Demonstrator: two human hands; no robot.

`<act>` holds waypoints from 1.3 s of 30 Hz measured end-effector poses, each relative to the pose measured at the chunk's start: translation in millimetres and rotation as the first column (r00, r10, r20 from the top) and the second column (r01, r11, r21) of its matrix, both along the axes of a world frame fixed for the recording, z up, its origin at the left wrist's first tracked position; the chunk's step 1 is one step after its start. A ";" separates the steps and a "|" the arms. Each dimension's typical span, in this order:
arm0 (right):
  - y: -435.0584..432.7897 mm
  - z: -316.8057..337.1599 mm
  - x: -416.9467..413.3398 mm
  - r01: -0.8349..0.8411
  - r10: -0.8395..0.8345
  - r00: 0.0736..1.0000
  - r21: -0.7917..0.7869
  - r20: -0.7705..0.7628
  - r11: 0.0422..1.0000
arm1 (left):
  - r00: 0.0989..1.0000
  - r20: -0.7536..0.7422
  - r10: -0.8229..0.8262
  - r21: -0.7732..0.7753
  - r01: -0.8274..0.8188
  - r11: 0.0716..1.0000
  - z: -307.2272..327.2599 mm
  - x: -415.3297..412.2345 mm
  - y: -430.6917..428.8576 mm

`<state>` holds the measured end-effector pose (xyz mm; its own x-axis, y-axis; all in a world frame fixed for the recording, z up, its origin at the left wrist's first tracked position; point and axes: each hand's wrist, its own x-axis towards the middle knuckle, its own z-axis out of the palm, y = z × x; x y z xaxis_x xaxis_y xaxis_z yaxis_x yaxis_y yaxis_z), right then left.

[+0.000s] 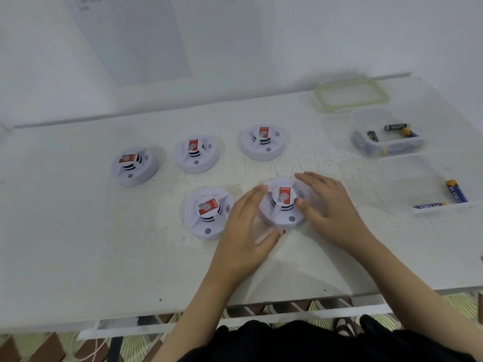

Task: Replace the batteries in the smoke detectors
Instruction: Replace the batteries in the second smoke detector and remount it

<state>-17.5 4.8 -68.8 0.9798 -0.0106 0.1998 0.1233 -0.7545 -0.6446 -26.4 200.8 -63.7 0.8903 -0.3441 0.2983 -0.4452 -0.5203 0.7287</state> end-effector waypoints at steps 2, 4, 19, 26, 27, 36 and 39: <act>13.7 6.6 -0.4 -0.012 0.013 0.992 -0.012 0.127 1.000 | 0.984 0.157 0.081 -0.037 -0.076 0.996 3.2 -4.8 18.9; 30.5 13.2 0.0 -0.072 0.071 0.972 -0.003 0.225 0.997 | 0.954 0.225 0.199 -0.070 -0.188 0.980 4.2 -6.3 40.9; 97.0 21.9 16.8 -0.306 0.304 0.949 -0.458 -0.080 0.835 | 0.937 -0.150 0.316 0.105 -0.303 0.947 -4.8 6.7 94.8; 94.2 23.1 11.0 -0.286 0.296 0.955 -0.305 -0.015 0.908 | 0.952 -0.169 0.255 0.129 -0.235 0.963 10.2 22.2 97.2; 93.0 22.2 9.9 -0.296 0.306 0.952 -0.251 -0.001 0.921 | 0.948 -0.199 0.248 0.092 -0.234 0.968 14.8 21.1 98.0; 76.7 46.6 -5.8 -0.380 0.371 0.924 0.330 0.094 0.864 | 0.904 -0.427 -0.017 -0.267 -0.108 0.958 37.0 13.9 90.6; 71.6 52.1 -10.7 -0.419 0.435 0.899 0.407 0.059 0.811 | 0.857 -0.492 -0.153 -0.406 -0.070 0.911 42.6 10.5 77.7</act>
<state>-28.2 76.4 -16.6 0.9106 0.3393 0.2358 0.3441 -0.3069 -0.8874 -15.8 278.6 -21.1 0.9394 -0.3359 -0.0683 0.0268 -0.1267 0.9916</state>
